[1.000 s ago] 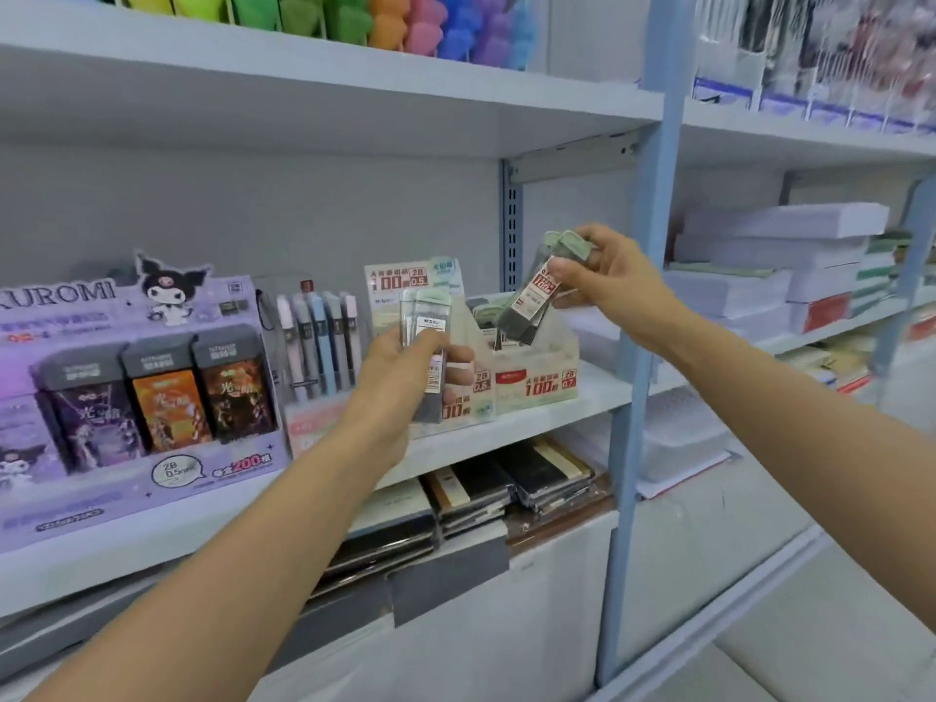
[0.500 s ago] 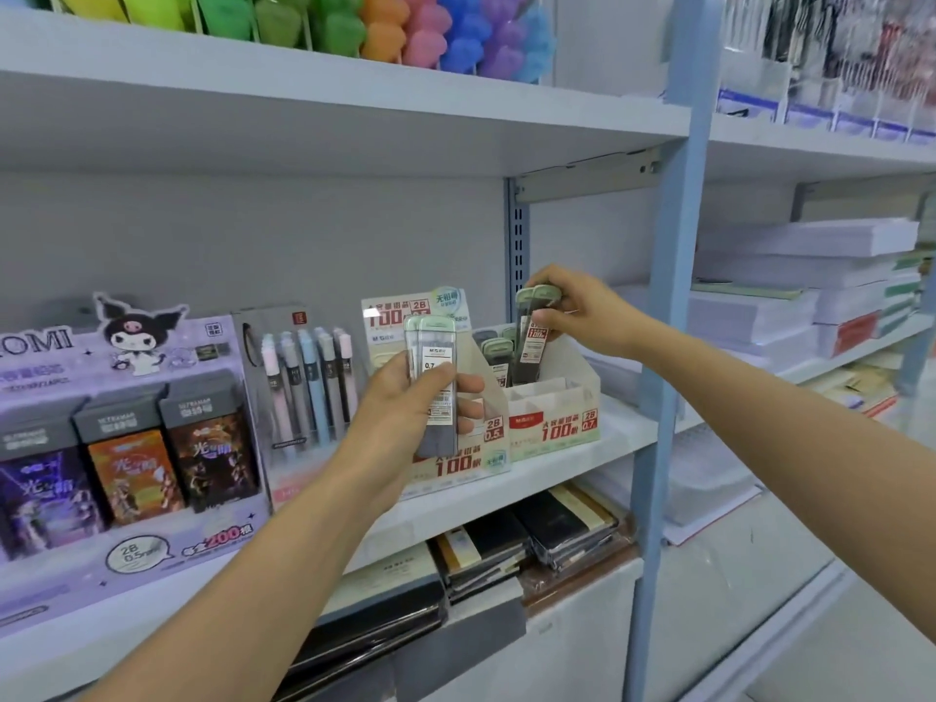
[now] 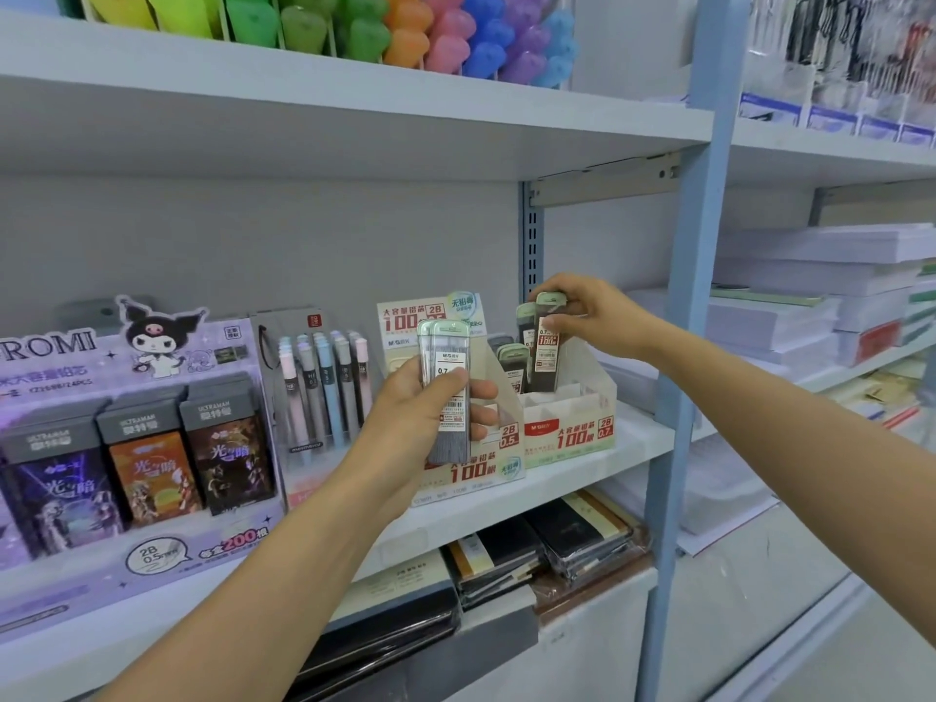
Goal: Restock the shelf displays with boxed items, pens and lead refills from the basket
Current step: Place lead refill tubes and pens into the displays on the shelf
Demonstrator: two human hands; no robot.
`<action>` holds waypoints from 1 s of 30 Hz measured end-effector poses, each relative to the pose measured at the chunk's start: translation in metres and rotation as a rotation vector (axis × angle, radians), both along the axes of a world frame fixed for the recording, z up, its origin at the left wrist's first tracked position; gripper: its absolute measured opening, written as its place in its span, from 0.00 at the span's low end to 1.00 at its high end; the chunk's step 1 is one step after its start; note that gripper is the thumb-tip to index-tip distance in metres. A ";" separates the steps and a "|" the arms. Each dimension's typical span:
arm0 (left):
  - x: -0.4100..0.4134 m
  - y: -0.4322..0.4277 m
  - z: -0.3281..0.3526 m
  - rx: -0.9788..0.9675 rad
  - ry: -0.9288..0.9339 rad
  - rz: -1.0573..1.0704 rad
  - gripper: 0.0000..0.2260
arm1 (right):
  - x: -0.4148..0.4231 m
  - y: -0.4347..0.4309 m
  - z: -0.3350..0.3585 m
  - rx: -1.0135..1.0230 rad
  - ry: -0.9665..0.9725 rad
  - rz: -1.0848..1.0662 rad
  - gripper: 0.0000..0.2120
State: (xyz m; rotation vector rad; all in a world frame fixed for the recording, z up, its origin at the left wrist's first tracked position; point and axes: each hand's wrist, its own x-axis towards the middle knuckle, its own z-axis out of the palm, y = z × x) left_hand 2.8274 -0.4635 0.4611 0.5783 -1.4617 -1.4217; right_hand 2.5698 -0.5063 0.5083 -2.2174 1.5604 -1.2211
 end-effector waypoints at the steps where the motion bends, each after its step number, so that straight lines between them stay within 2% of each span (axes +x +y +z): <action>1: 0.000 0.000 0.000 0.002 0.000 0.001 0.07 | 0.000 0.000 0.000 -0.013 0.020 -0.016 0.14; 5: 0.000 0.001 0.000 0.000 0.000 0.006 0.07 | 0.002 0.000 0.003 -0.040 -0.013 -0.007 0.15; 9: 0.002 0.001 0.000 -0.005 -0.010 0.011 0.07 | 0.001 0.008 0.007 -0.114 -0.135 0.002 0.12; 13: 0.001 0.001 0.000 -0.004 -0.006 0.015 0.07 | 0.006 0.016 0.012 -0.215 -0.168 0.038 0.09; 24: -0.001 0.001 0.001 0.004 -0.015 0.004 0.07 | 0.002 0.009 0.001 -0.010 0.033 -0.027 0.10; 27: -0.001 0.001 0.002 0.004 -0.013 -0.001 0.07 | 0.003 0.009 -0.001 0.022 -0.067 0.019 0.09; 30: -0.001 0.001 0.001 -0.001 -0.017 0.004 0.07 | 0.004 0.012 0.007 -0.072 -0.132 0.011 0.09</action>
